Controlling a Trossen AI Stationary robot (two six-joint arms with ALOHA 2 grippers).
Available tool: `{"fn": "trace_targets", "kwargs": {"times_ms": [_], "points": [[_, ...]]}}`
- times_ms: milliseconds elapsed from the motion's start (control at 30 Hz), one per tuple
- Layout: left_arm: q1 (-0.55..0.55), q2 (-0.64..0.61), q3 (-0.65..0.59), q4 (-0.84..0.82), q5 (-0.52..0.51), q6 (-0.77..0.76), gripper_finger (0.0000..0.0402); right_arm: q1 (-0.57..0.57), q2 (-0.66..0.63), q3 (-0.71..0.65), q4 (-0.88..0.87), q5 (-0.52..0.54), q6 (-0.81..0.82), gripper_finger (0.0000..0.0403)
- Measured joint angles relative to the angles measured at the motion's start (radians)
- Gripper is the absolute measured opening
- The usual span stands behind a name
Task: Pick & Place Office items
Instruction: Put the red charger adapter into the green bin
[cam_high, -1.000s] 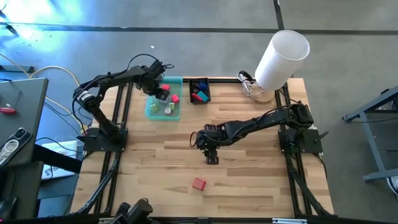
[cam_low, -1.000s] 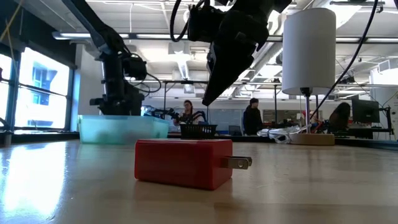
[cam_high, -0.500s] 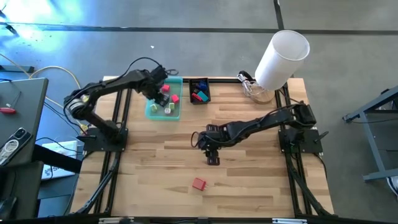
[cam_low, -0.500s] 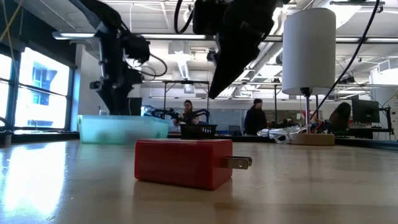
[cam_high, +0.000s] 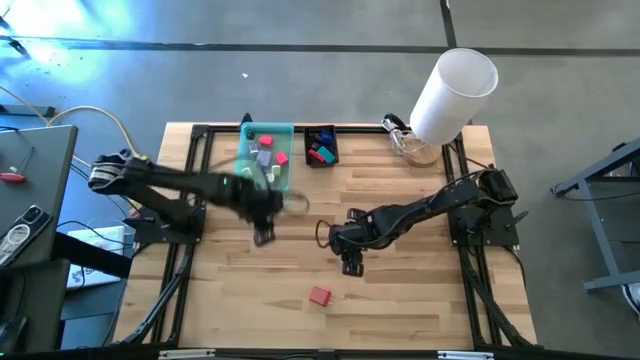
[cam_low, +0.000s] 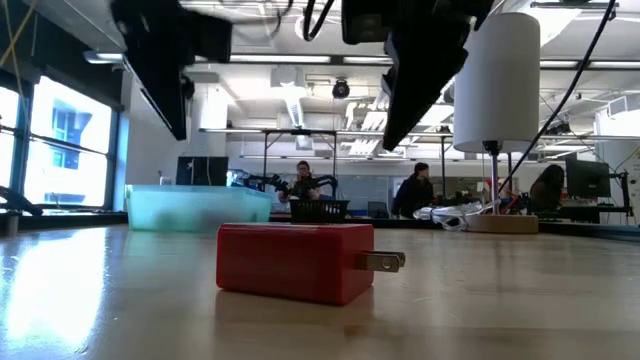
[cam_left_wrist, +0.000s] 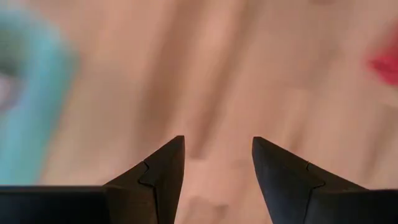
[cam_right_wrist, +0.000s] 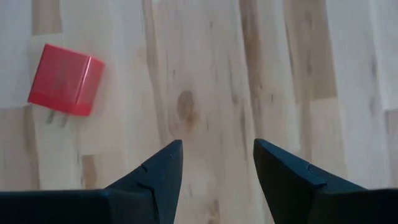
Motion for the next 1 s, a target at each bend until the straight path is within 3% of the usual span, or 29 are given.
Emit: {"fn": "trace_targets", "kwargs": {"times_ms": [167, 333, 467, 767, 1000], "points": [[-0.216, 0.035, 0.000, 0.150, -0.009, 0.022, 0.0181, 0.034, 0.000, 0.000, -0.013, 0.001, 0.047, 0.0185], [-0.309, 0.085, 0.000, 0.238, -0.012, 0.042, 0.0182, 0.071, 0.000, 0.000, -0.013, 0.004, 0.080, 0.0185], [-0.327, 0.131, 0.000, 0.279, -0.007, 0.000, 0.0203, 0.096, 0.000, 0.000, -0.012, 0.020, 0.116, 0.0185], [-0.327, 0.237, 0.000, 0.389, -0.019, 0.019, 0.0345, 0.160, 0.000, 0.000, -0.014, 0.027, 0.204, 0.0185], [-0.342, 0.370, 0.000, 0.510, -0.020, 0.101, 0.0367, 0.201, 0.000, 0.000, -0.016, 0.035, 0.209, 0.0185]]}}
